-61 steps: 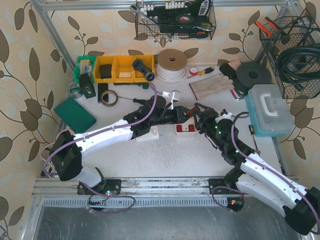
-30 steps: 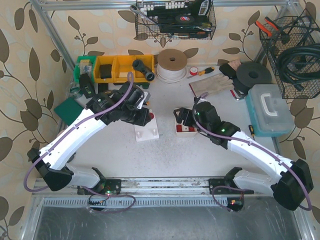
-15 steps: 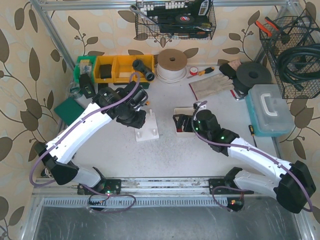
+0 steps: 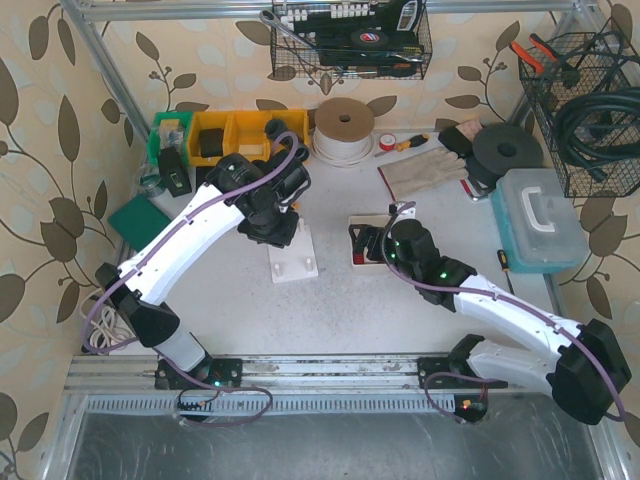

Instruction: Install the large spring

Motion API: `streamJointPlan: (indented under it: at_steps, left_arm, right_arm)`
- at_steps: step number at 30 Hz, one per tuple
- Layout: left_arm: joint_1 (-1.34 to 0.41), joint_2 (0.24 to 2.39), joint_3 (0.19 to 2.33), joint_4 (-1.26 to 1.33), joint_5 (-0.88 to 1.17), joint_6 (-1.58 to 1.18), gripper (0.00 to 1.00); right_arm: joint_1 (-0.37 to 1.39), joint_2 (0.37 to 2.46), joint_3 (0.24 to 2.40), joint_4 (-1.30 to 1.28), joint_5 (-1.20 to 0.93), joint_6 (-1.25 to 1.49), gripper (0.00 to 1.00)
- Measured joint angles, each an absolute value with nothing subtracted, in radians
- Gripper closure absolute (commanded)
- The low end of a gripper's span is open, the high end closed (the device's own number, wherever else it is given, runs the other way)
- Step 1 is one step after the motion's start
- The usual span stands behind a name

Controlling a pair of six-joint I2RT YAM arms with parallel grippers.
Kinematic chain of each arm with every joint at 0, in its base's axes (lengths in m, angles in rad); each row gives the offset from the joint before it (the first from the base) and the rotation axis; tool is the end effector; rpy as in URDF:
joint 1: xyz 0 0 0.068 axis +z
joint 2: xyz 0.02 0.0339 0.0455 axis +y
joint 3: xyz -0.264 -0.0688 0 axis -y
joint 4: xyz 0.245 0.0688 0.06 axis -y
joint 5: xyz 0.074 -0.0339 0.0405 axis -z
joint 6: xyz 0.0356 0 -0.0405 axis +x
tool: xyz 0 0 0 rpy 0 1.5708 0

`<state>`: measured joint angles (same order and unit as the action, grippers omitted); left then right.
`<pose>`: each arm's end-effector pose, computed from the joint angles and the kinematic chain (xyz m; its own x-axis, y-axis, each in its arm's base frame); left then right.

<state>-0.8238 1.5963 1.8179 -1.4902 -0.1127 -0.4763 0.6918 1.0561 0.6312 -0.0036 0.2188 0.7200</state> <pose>0.1966 -0.2065 0.3854 -0.9003 0.3017 -0.3137 0.3303 0.9430 -0.0410 0.1874 0.1452 0.2518 -0.5509 0.3795 -0.7433 -0.1429 0.8346 0.5320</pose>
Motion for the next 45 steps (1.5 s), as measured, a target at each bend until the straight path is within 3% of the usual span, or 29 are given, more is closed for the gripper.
streamJointPlan:
  at_steps: [26, 37, 45]
  left_arm:
    - [-0.817, 1.766, 2.046, -1.517, -0.155, -0.423, 1.0]
    - [-0.747, 1.772, 2.041, -1.517, -0.101, -0.391, 1.0]
    - [-0.738, 1.772, 1.849, -1.517, -0.06, -0.391, 1.0]
  right_arm:
    - [0.692, 1.094, 0.63, 0.011, 0.241, 0.721, 0.04]
    - [0.692, 1.076, 0.628, 0.012, 0.246, 0.721, 0.05]
    - [0.692, 1.077, 0.628, 0.012, 0.252, 0.721, 0.05]
